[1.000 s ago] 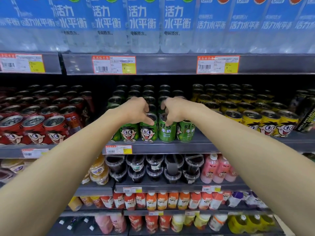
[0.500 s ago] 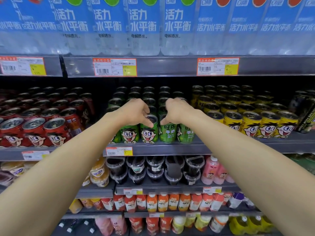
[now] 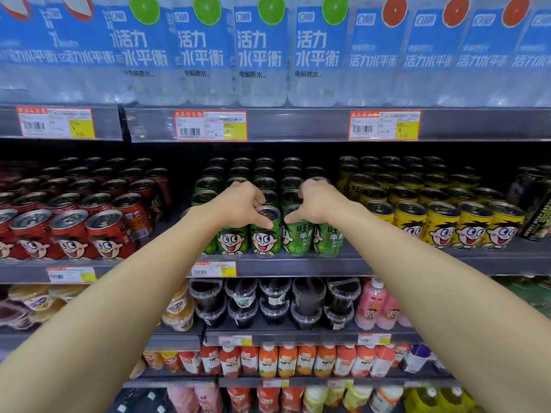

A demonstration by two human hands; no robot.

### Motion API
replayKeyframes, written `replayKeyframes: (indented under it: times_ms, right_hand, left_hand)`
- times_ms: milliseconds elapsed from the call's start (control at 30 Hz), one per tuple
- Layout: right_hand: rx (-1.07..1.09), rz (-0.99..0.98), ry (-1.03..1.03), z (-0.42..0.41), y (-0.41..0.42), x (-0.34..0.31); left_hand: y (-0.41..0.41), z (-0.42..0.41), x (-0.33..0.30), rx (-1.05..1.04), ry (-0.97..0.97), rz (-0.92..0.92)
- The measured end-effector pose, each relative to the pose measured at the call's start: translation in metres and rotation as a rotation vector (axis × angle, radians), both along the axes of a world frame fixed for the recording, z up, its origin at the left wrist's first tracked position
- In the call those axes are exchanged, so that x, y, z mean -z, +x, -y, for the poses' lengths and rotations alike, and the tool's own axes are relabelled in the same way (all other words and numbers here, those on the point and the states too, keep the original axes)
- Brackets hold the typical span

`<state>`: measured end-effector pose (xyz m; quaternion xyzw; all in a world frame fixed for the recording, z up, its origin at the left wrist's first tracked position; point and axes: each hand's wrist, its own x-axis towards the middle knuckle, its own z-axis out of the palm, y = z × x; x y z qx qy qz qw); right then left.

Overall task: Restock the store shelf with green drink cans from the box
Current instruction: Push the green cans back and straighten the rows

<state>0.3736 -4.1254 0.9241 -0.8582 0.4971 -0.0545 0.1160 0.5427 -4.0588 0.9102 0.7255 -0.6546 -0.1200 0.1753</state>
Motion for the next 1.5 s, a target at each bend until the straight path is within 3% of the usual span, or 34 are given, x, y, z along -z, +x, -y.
replayKeyframes:
  times_ms: [833, 1500]
  right_hand:
    - [-0.166, 0.071, 0.124, 0.019, -0.010, 0.000]
    - [-0.263, -0.015, 0.096, 0.010, -0.020, -0.007]
  left_hand:
    - [-0.001, -0.002, 0.000, -0.035, 0.001, -0.027]
    - [-0.009, -0.003, -0.009, -0.065, 0.088, 0.031]
